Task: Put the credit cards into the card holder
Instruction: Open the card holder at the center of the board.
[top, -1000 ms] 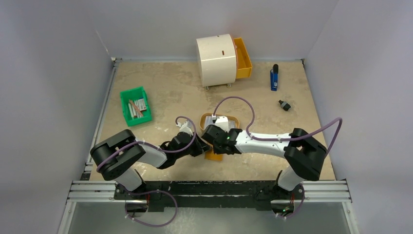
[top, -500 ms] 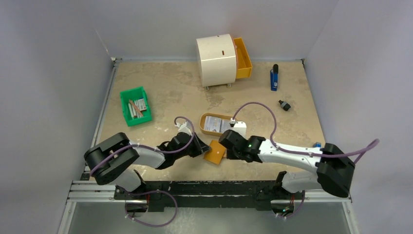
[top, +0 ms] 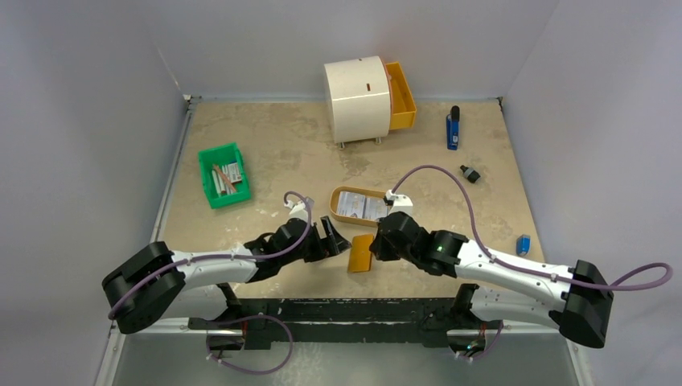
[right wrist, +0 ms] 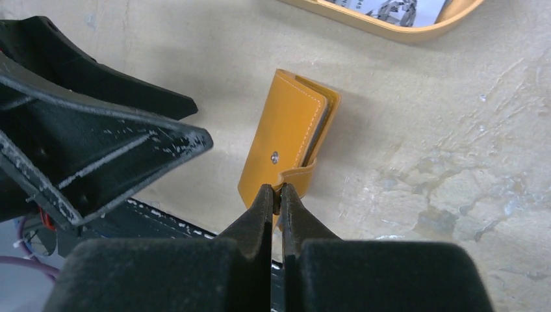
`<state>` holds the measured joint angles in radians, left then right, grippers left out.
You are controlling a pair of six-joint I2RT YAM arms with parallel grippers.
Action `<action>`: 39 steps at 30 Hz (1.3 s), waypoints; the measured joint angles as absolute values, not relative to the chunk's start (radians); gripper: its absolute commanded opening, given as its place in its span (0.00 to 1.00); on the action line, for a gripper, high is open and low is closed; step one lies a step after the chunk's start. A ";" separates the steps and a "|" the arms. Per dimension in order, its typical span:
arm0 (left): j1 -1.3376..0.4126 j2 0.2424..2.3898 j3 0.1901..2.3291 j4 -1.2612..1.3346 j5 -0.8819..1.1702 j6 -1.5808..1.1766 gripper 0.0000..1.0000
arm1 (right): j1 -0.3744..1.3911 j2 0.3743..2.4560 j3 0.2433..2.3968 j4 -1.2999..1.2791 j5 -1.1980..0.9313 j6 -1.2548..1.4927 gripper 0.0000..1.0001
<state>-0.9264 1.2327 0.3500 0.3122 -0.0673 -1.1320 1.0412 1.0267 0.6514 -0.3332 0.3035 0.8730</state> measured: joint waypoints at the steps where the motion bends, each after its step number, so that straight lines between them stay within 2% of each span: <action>1: -0.933 1.234 0.356 0.304 -0.067 -1.128 0.84 | 1.041 1.032 0.651 -0.324 0.294 0.868 0.00; 16: -1.009 1.316 0.472 0.267 -0.073 -1.070 0.84 | 1.040 0.979 0.605 -0.169 0.208 0.817 0.00; 26: -1.010 1.344 0.478 0.244 -0.097 -1.061 0.66 | 1.040 0.973 0.591 -0.151 0.186 0.809 0.00; 29: -1.010 1.344 0.478 0.237 -0.108 -1.061 0.67 | 1.040 0.973 0.579 -0.152 0.186 0.809 0.00; 34: -1.010 1.334 0.478 0.215 -0.121 -1.061 0.76 | 1.040 0.960 0.566 -0.152 0.183 0.810 0.00; 39: -1.010 1.310 0.478 0.202 -0.130 -1.061 0.76 | 1.040 0.959 0.566 -0.152 0.183 0.810 0.00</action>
<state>-1.0103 1.3102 0.4782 0.2020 -0.1295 -1.0615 1.0405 0.9588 0.5663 -0.1520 0.1833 0.8101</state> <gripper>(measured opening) 0.761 0.023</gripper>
